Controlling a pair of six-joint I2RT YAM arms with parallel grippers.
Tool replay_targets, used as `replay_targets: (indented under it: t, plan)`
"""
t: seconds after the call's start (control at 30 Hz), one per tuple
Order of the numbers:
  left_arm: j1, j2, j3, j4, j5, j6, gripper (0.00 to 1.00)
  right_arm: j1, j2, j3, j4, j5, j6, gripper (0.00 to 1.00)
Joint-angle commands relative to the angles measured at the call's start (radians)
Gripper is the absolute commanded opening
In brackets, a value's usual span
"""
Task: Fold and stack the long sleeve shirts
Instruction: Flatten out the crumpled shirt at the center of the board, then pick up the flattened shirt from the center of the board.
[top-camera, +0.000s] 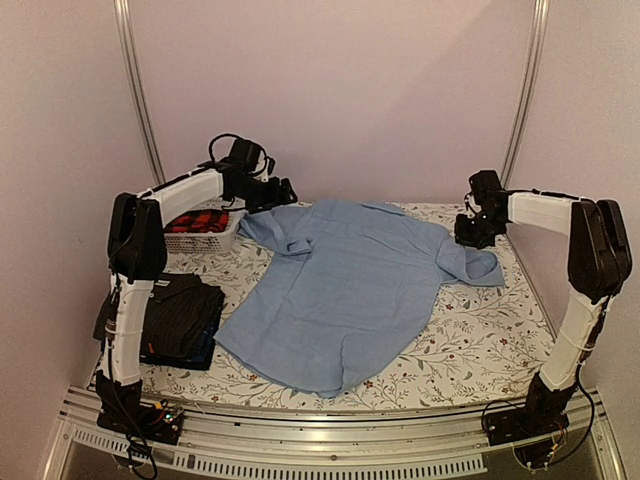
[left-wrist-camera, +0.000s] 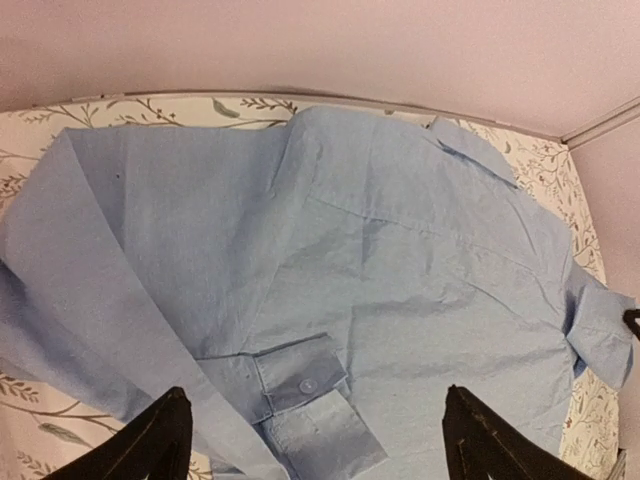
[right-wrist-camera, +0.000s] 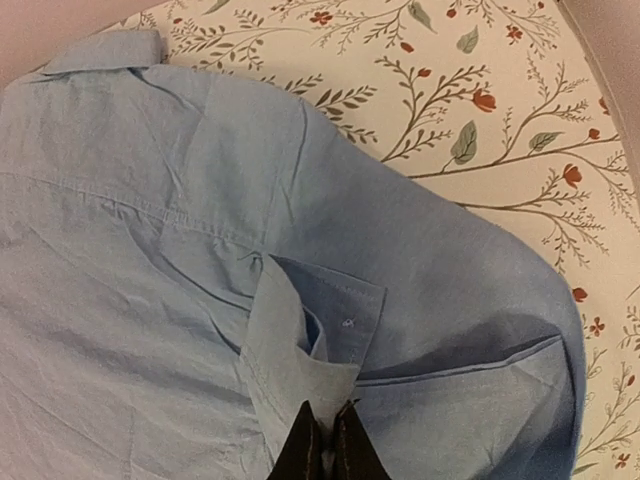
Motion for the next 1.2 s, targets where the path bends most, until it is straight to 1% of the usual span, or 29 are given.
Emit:
replay_targets:
  t: [0.0,0.1,0.2,0.33,0.47,0.6,0.7,0.8,0.97,1.03,1.13,1.17]
  plan:
    - [-0.050,-0.080,-0.043,0.005,-0.081,0.060,0.88,0.033,-0.019,-0.101,0.058,-0.058,0.053,0.06]
    - [-0.077,-0.112,-0.072,-0.006,-0.092,0.072,0.88,0.044,-0.008,-0.157,0.089,-0.105,0.073,0.05]
    - [-0.123,-0.164,-0.145,-0.007,-0.058,0.063,0.85,0.044,-0.002,-0.211,0.127,-0.126,0.085,0.05]
    - [-0.216,-0.273,-0.348,0.040,-0.040,0.016,0.80,0.041,0.010,-0.259,0.146,-0.107,0.098,0.05]
    - [-0.319,-0.381,-0.577,0.117,0.009,-0.065,0.74,-0.015,0.031,-0.278,0.149,-0.100,0.090,0.05]
    - [-0.434,-0.410,-0.703,0.169,0.065,-0.150,0.73,-0.084,0.042,-0.272,0.157,-0.108,0.075,0.05]
    - [-0.520,-0.383,-0.730,0.189,0.070,-0.201,0.73,-0.099,0.041,-0.256,0.156,-0.121,0.062,0.05]
    - [-0.590,-0.331,-0.707,0.172,0.034,-0.224,0.74,-0.100,0.006,-0.259,0.158,-0.150,0.058,0.04]
    - [-0.663,-0.280,-0.668,0.179,0.007,-0.232,0.73,-0.099,-0.080,-0.281,0.163,-0.199,0.056,0.04]
    - [-0.682,-0.256,-0.637,0.175,-0.005,-0.236,0.70,-0.099,-0.116,-0.290,0.159,-0.203,0.053,0.04]
    - [-0.697,-0.219,-0.598,0.162,-0.014,-0.241,0.62,-0.100,-0.166,-0.302,0.150,-0.214,0.056,0.04]
    - [-0.703,-0.206,-0.582,0.146,-0.021,-0.244,0.61,-0.099,-0.180,-0.311,0.150,-0.224,0.061,0.03]
